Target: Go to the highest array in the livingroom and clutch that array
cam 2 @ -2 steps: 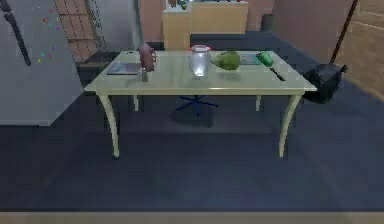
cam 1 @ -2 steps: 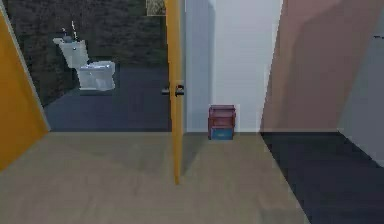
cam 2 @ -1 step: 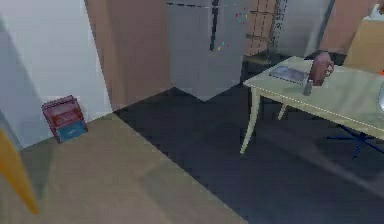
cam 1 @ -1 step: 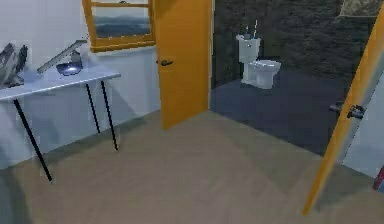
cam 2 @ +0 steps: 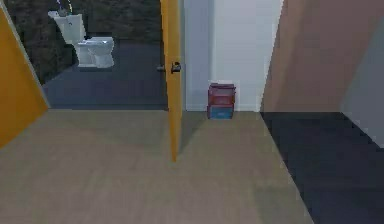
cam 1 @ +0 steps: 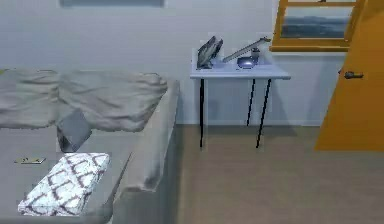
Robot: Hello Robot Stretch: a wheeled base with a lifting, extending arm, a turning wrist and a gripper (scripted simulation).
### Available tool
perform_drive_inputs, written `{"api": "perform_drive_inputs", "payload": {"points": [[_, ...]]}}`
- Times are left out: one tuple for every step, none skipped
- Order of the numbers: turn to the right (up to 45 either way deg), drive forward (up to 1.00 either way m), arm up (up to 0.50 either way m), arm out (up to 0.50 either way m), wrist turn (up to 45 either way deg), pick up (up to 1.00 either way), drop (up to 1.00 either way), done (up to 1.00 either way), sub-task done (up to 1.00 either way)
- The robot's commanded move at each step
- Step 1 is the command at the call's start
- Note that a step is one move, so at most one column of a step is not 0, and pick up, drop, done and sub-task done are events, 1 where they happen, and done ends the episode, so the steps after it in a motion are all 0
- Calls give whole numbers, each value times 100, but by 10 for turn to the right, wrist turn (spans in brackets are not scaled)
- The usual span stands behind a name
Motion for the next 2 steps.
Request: {"api": "perform_drive_inputs", "payload": {"points": [[-450, 0, 0, 0, 0, 0, 0, 0, 0], [-270, 0, 0, 0, 0, 0, 0, 0, 0]]}}
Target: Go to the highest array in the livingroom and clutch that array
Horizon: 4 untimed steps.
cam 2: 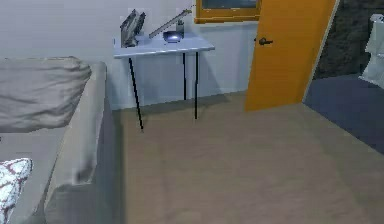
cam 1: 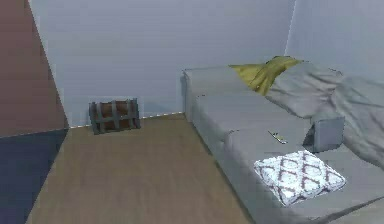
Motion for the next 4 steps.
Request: {"api": "perform_drive_inputs", "payload": {"points": [[0, 45, 0, 0, 0, 0, 0, 0, 0], [450, 0, 0, 0, 0, 0, 0, 0, 0], [450, 0, 0, 0, 0, 0, 0, 0, 0], [450, 0, 0, 0, 0, 0, 0, 0, 0]]}}
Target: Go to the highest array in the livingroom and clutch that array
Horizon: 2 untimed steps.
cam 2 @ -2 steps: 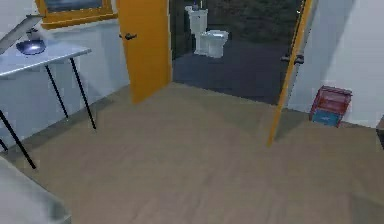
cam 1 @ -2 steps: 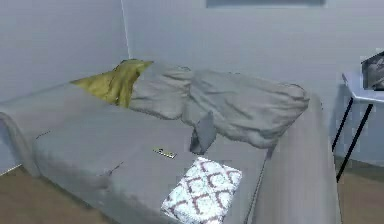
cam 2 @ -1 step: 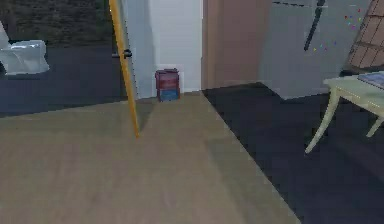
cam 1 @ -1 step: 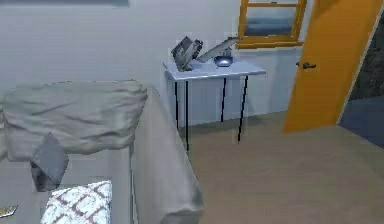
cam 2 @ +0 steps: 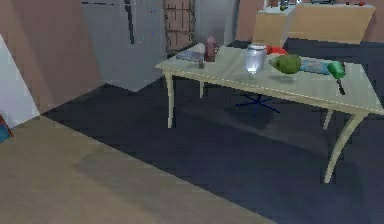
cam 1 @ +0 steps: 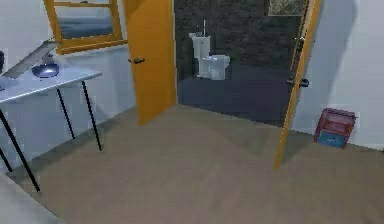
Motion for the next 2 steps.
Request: {"api": "perform_drive_inputs", "payload": {"points": [[300, 0, 0, 0, 0, 0, 0, 0, 0], [0, 55, 0, 0, 0, 0, 0, 0, 0]]}}
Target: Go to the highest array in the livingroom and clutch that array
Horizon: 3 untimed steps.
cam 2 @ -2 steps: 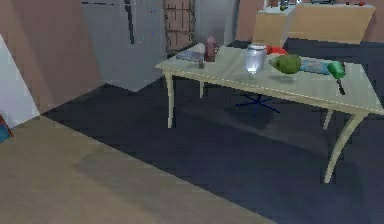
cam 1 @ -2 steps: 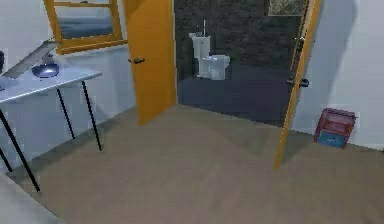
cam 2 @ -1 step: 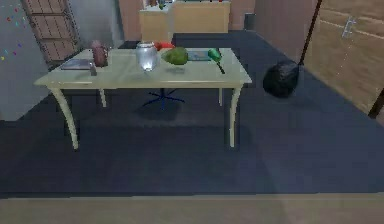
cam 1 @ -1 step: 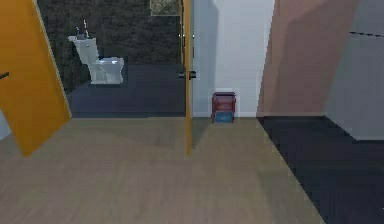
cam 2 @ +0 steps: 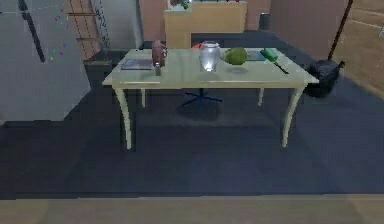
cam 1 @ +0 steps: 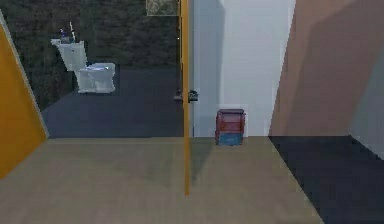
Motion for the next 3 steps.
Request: {"api": "perform_drive_inputs", "payload": {"points": [[-450, 0, 0, 0, 0, 0, 0, 0, 0], [-150, 0, 0, 0, 0, 0, 0, 0, 0], [0, 75, 0, 0, 0, 0, 0, 0, 0]]}}
